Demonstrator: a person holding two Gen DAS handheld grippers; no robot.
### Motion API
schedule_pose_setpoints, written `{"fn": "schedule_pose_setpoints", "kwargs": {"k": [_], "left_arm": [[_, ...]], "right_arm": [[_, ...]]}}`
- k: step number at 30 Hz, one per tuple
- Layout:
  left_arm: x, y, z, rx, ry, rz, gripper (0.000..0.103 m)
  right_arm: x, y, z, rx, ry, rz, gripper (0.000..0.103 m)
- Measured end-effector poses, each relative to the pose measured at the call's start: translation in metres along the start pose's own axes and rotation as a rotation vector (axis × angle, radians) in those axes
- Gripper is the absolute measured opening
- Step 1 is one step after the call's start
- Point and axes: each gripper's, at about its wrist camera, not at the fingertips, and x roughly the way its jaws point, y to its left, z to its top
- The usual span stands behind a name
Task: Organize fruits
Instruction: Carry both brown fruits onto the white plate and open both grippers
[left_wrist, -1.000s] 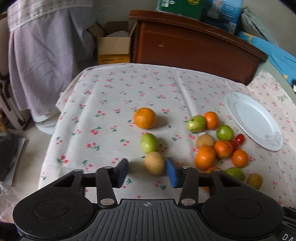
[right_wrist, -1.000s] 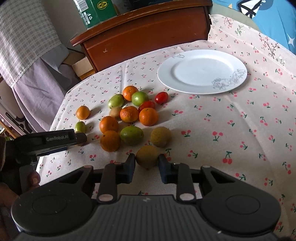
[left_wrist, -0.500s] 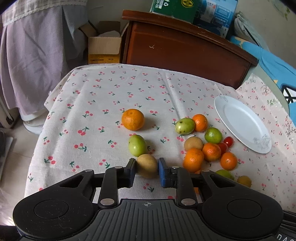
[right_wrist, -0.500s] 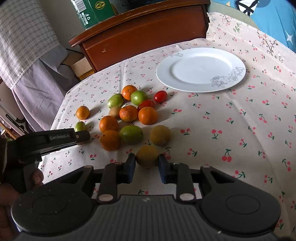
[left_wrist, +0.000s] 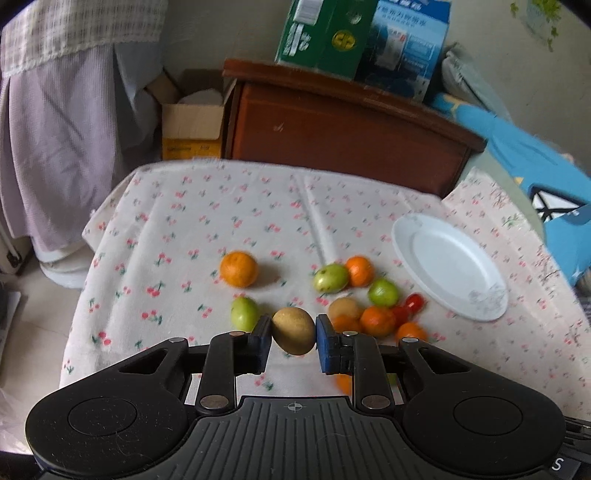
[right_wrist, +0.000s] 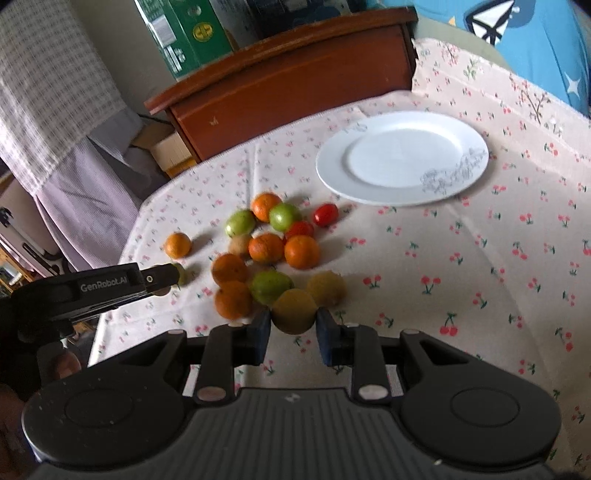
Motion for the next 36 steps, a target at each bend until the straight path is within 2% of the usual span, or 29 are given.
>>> {"fn": "schedule_pose_setpoints", "kwargs": {"k": [8,14,18,23,28,36], "left_arm": [[-0.009,-0.026,0.026,0.009,-0.031,-0.080,0.023],[0.009,-0.048,0.043,0.034,0.012,-0.165,0.023],[0.031,-0.065,0.051,0.065,0.057,-0.207,0.023],[0.061,-0.085,0.057,0.117,0.098,-0.219,0.023],[0.086,-0.103,0.062,0.170,0.114,-0.246,0.023],[0.117,-0.116,0.060,0.183,0.143,-0.256,0.023]], "right_arm": [[-0.019,-0.004,0.027,-0.009,-0.054,0.012,0.027],[-0.024,-0.027,0.070,-0.012,-0.078,-0.009,0.027],[-0.016,-0.050,0.094,-0.005,-0.061,-0.035,0.027],[0.006,-0.078,0.112,0.067,-0.017,-0.056,0.026],[0.031,-0.093,0.122,0.088,0.013,-0.063,0.026],[0.052,-0.108,0.130,0.135,0.032,-0.068,0.027]]}}
